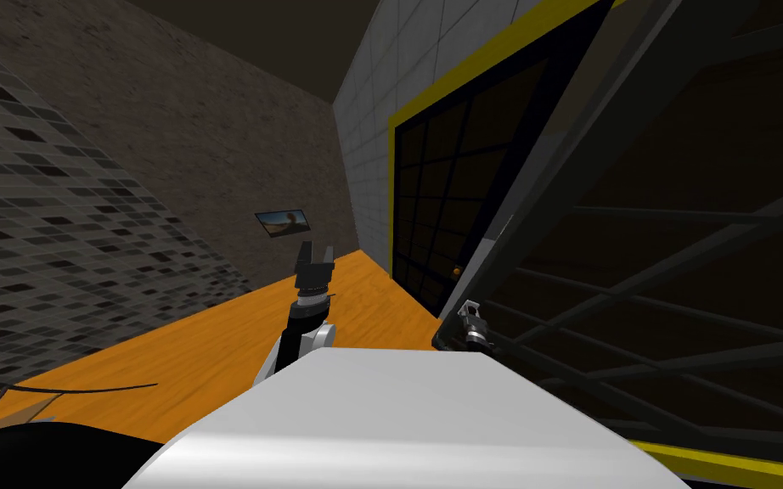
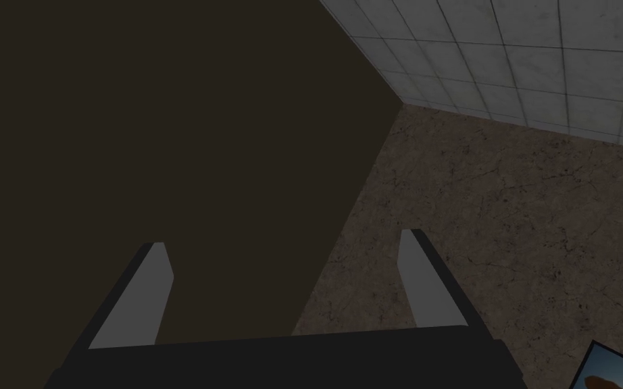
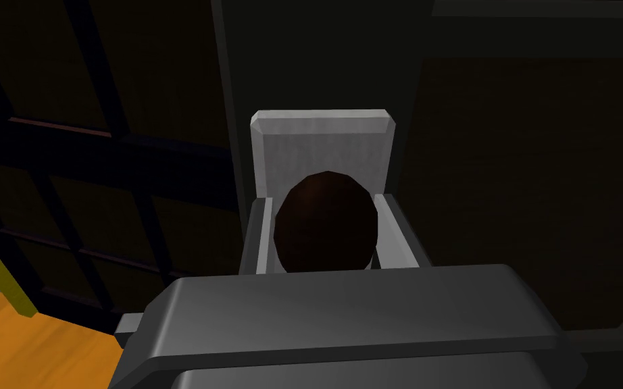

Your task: Pull the door open

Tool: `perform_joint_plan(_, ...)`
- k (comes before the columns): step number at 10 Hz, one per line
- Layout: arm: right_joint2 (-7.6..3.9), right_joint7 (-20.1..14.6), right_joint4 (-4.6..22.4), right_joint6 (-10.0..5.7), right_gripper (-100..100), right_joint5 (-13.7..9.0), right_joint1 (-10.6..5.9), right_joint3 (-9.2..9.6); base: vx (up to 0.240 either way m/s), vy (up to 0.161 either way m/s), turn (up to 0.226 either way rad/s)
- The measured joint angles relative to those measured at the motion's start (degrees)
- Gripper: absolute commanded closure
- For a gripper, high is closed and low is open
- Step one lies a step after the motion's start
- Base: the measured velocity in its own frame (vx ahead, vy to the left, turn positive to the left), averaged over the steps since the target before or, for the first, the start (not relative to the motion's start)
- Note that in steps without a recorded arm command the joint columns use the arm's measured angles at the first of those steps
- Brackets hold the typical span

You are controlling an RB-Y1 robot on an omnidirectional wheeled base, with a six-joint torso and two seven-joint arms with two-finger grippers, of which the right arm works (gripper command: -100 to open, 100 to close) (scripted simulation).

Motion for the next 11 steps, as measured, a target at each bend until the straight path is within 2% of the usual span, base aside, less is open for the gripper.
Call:
perform_joint_plan(3,0.14,0.07,0.1,0.19,100,0.08,0.11,0.17,-0.009,0.002,0.004)
perform_joint_plan(4,0.15,0.06,0.11,0.21,100,0.09,0.12,0.19,-0.158,-0.034,0.07)
perform_joint_plan(6,-0.66,-0.93,-0.49,0.15,100,0.77,0.0,1.3,-0.246,-0.013,0.098)
perform_joint_plan(7,-0.78,-1.11,-1.94,0.77,100,1.05,0.71,1.82,-0.214,0.0,0.053)
perform_joint_plan(9,-1.07,-2.44,-1.03,0.4,100,1.95,0.64,3.46,-0.254,-0.025,0.083)
perform_joint_plan(11,-1.57,-3.68,-2.14,0.63,100,2.89,1.31,5.17,-0.27,-0.004,0.09)
